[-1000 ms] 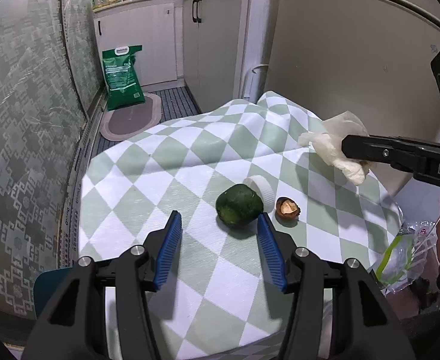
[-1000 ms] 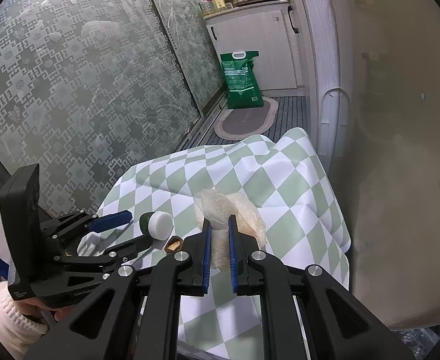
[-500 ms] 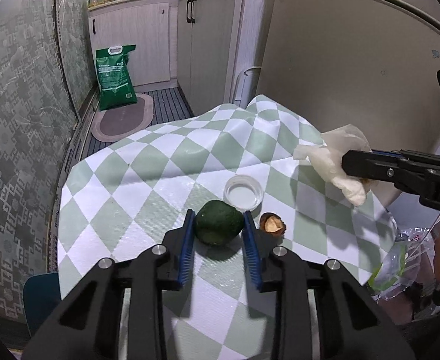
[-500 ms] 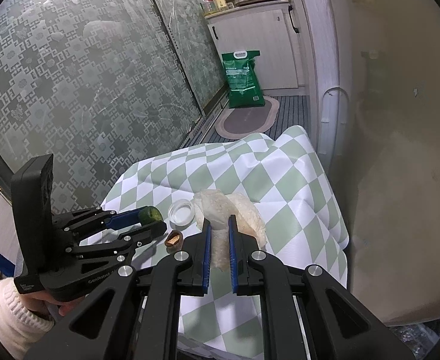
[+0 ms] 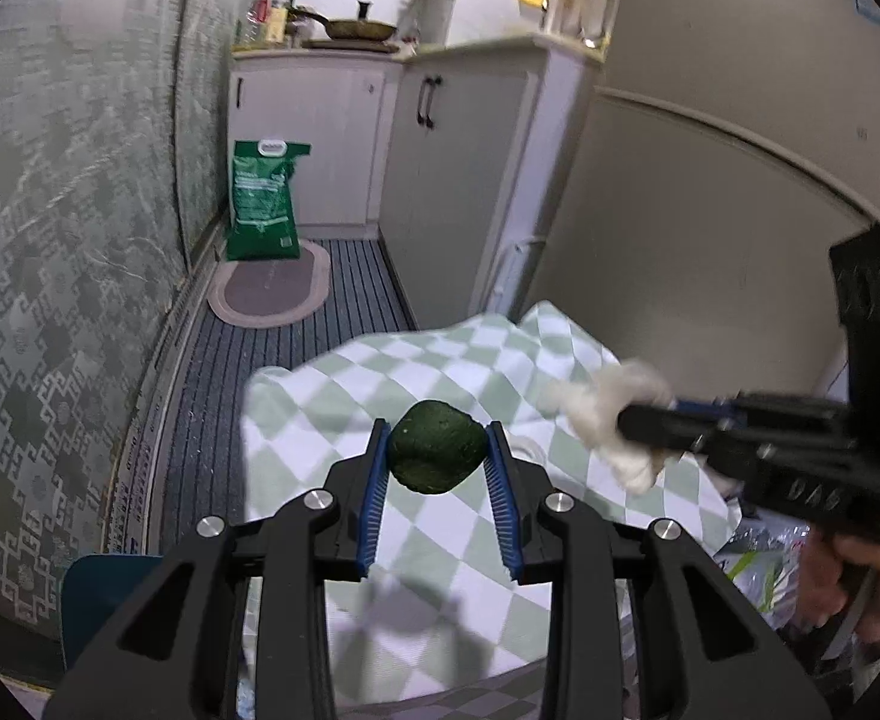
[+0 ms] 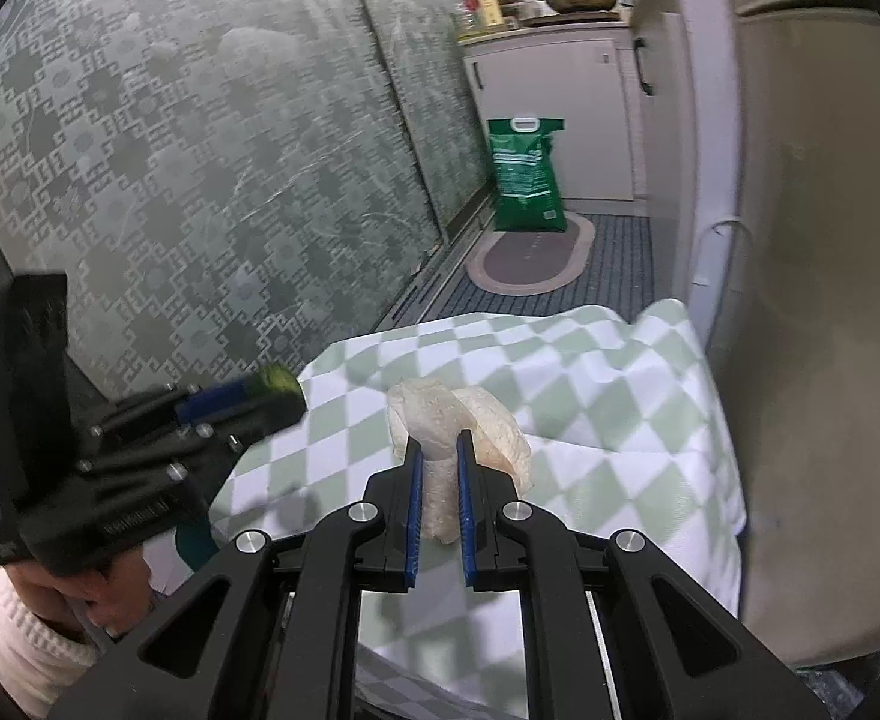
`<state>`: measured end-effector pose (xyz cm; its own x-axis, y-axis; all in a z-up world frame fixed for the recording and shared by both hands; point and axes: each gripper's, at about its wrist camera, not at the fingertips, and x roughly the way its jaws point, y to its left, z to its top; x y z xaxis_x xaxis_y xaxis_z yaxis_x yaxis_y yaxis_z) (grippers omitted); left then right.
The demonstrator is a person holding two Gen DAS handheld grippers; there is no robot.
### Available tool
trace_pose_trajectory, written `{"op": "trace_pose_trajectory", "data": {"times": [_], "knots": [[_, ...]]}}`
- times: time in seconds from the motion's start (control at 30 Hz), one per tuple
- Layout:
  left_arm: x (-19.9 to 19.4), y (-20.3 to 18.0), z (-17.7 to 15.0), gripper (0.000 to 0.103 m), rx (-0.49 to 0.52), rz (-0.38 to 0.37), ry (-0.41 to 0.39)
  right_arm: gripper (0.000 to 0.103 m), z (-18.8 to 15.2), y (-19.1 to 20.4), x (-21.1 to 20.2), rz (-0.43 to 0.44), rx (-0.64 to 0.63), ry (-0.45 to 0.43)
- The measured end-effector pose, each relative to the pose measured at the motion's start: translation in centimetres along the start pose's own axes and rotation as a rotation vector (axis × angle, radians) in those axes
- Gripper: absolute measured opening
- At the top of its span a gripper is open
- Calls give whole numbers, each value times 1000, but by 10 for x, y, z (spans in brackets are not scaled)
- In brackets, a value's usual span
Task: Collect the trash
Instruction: 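Carry the lime and tissue to the teal bin and release both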
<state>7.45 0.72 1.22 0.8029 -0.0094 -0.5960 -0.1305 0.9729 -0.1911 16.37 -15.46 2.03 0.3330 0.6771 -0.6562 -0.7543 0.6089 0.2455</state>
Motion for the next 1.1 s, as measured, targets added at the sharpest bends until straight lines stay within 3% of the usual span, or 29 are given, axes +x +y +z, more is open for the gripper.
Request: {"op": "trace_pose_trajectory", "data": {"times": [0.23,0.57,0.7,1.1], "knots": [[-22,35,1,33,-30,38,-33,10,8,25,15,15,-34,15],[-36,92,-14,33,-66,124,5,10,20,68,38,52,-95,33],[-34,113,-26,33,-72,169,57,10,25,88,46,70,-120,37],[-10,165,-73,33,-76,248,312,10,33,144,77,128,-190,81]]}}
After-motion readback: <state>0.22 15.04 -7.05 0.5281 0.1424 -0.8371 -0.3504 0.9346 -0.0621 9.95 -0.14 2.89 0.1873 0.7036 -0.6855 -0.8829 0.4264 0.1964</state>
